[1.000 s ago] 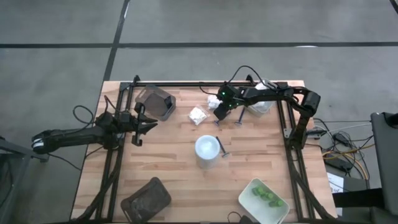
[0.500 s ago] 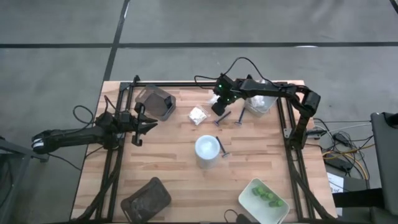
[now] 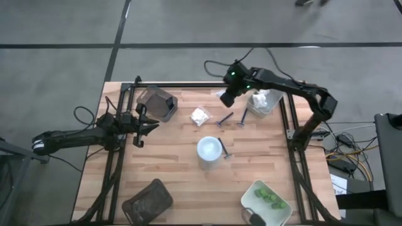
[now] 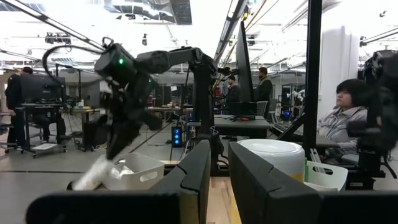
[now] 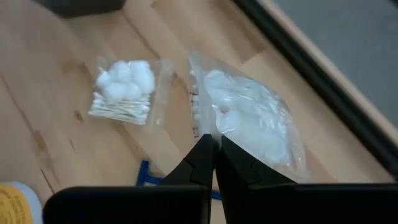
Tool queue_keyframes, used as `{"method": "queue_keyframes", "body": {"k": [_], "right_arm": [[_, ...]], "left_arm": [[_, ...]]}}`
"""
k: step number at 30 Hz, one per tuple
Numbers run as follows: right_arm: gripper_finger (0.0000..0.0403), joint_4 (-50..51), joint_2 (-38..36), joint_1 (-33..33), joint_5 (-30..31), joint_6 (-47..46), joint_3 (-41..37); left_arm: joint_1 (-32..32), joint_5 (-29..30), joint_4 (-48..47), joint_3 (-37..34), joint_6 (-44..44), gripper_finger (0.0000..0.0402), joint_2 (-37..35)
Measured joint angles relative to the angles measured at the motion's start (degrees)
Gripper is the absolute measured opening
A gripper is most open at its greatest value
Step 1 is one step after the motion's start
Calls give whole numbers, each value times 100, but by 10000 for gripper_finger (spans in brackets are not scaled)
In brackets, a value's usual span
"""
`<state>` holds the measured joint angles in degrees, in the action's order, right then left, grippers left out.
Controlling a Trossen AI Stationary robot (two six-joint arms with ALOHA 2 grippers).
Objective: Pick & Place Travel size toiletries
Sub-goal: Put the white cotton pack into the gray bin
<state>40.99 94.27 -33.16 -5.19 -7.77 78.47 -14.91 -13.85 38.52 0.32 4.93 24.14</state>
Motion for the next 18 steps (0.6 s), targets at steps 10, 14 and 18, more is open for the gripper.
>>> {"method": "queue_keyframes", "body": {"k": [10, 14, 18], "right_arm": [[8, 286, -1166, -720, 371, -107, -276], [8, 410, -1490, -1083, 684, -208, -462], [8, 423, -1691, -1464, 852, -383, -690]], "left_arm": [[-1, 0, -2, 0, 0, 62, 2], [0, 0, -2, 0, 0, 62, 1], [-1, 0, -2, 0, 0, 62, 0]]}}
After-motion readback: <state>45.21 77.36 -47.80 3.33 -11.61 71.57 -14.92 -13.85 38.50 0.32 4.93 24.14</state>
